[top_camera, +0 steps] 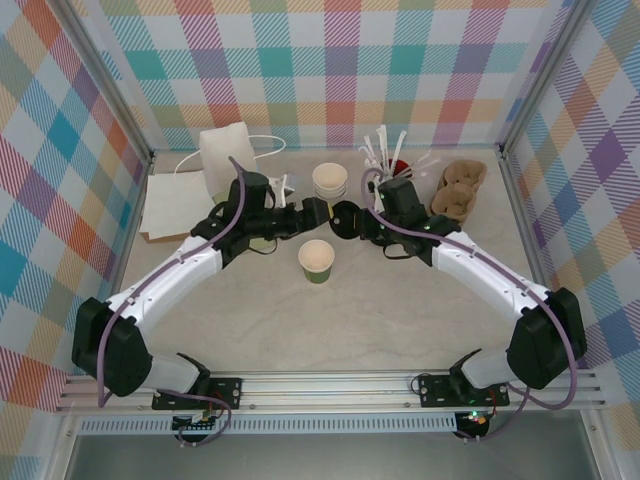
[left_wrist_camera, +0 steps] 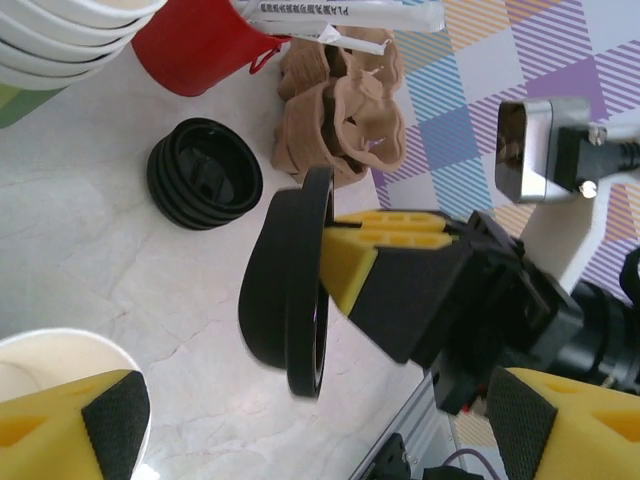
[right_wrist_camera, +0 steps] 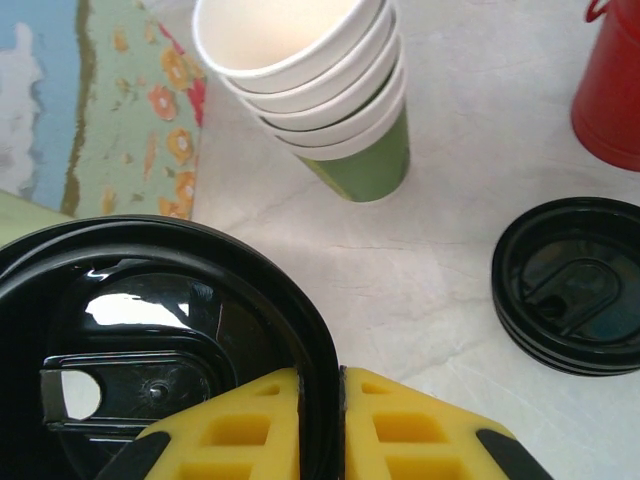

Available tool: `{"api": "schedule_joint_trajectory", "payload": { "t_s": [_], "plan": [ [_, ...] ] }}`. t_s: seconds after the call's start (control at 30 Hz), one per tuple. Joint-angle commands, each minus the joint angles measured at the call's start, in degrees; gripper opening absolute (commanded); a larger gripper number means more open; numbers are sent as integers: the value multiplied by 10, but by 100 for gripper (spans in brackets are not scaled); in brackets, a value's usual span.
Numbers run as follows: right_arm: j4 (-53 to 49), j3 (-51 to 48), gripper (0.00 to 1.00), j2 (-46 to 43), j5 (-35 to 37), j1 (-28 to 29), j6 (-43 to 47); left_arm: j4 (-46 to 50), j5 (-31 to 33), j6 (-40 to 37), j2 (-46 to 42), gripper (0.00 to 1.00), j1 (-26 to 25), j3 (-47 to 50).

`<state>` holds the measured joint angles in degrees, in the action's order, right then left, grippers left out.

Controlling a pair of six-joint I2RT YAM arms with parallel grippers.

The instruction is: Pack the takeout coffee

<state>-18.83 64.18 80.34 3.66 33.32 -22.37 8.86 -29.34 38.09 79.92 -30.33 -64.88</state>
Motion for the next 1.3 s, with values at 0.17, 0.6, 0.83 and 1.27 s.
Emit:
{"api": "schedule_joint_trajectory", "payload": {
  "t_s": [0.17, 0.6, 0.83, 1.27],
  "plan": [
    [39, 6, 16, -20, -32, 16, 7, -5, 4, 1, 35, 85, -14, -31],
    [53, 14, 18, -16, -66, 19, -9, -4, 7, -1, 47, 41, -21, -38],
    [43, 15, 37, -47, -78, 12, -7, 12, 28, -9, 34, 21, -21, -38],
    [138, -57, 78, -83, -323, -81, -84, -44, 26, 3, -11, 18, -21, -8]
  ]
}}
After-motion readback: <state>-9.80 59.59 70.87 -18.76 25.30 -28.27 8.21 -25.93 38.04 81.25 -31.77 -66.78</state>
